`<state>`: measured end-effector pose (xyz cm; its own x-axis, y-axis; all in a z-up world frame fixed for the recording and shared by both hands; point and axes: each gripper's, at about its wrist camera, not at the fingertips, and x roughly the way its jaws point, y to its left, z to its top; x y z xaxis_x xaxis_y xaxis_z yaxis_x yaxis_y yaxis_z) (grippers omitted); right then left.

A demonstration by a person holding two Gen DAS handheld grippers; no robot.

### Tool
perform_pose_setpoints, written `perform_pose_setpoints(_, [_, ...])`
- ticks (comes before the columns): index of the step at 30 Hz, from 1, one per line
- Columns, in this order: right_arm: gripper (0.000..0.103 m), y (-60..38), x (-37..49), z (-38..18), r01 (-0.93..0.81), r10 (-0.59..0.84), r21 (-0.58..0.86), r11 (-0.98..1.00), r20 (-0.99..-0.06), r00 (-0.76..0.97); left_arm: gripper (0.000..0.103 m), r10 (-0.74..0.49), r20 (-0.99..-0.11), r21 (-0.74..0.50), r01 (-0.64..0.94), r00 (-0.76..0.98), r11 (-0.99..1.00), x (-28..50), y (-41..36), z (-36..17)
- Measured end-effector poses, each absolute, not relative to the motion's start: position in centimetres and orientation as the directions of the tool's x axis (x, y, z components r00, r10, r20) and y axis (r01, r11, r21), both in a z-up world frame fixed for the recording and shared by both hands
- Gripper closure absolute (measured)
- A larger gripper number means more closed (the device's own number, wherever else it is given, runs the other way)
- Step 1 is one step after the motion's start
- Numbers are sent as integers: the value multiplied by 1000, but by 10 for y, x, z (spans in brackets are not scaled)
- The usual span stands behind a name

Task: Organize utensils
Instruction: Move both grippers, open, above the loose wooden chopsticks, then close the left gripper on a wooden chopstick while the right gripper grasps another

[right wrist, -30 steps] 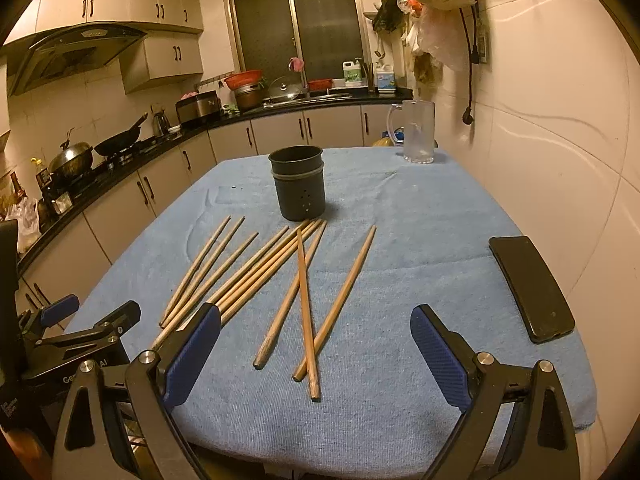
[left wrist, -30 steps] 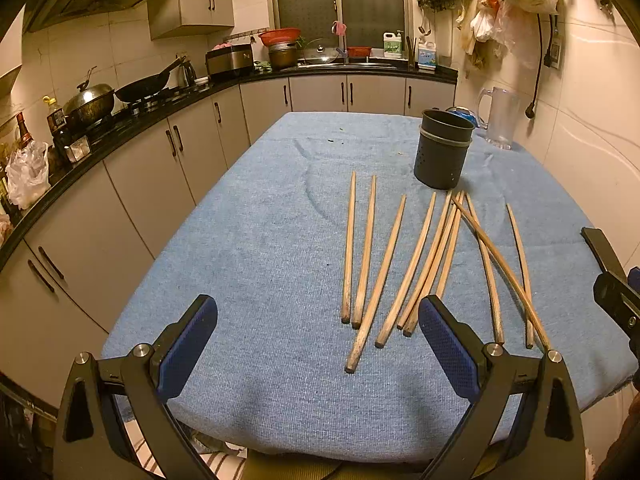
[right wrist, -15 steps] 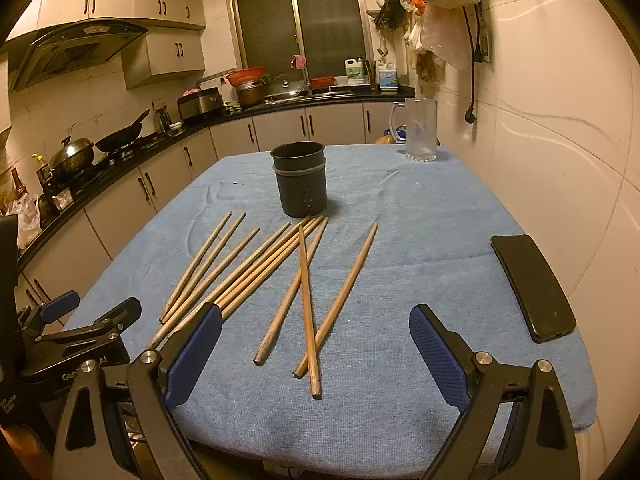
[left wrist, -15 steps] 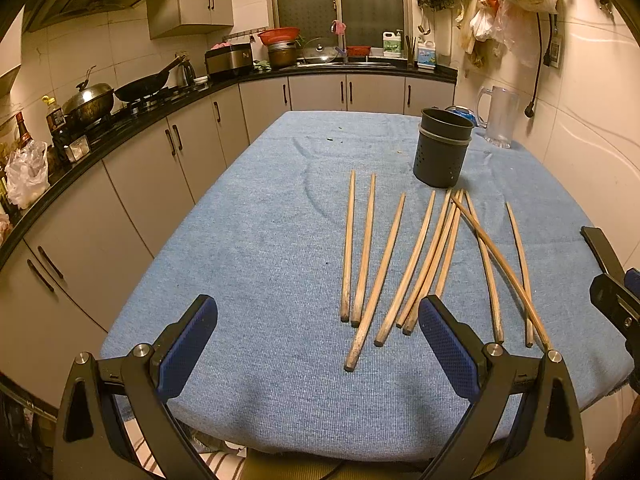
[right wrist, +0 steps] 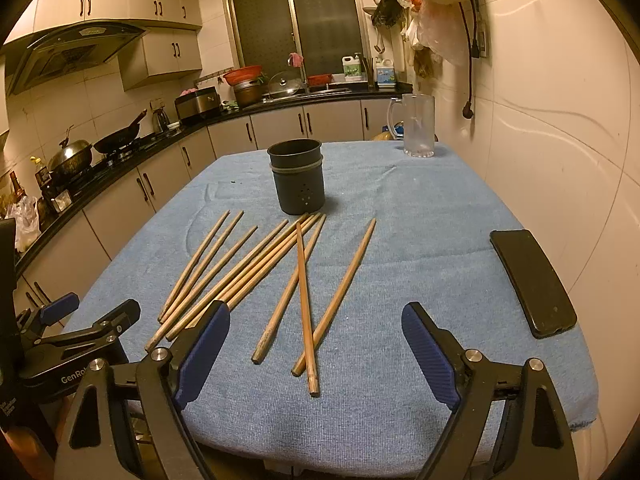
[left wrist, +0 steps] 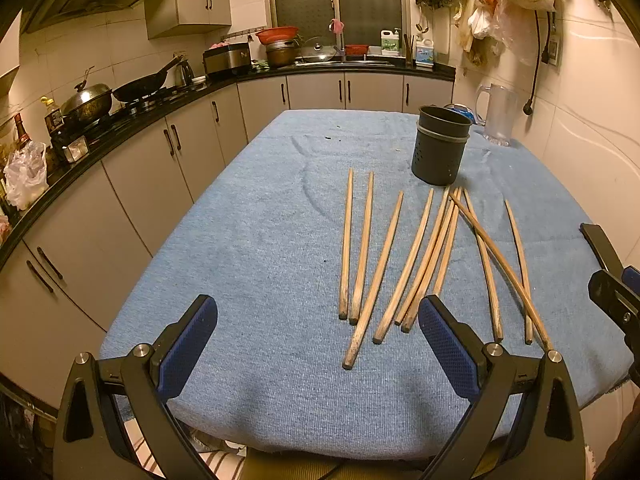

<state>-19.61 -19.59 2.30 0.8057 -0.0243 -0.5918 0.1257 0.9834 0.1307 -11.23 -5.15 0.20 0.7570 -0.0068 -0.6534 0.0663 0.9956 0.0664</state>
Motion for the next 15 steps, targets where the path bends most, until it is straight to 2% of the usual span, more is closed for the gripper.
perform_pose_setpoints(15, [14, -196, -193, 20, 124, -14, 140, 982, -605, 796, 3, -8, -659, 71, 73, 752, 995, -113, -57, -3])
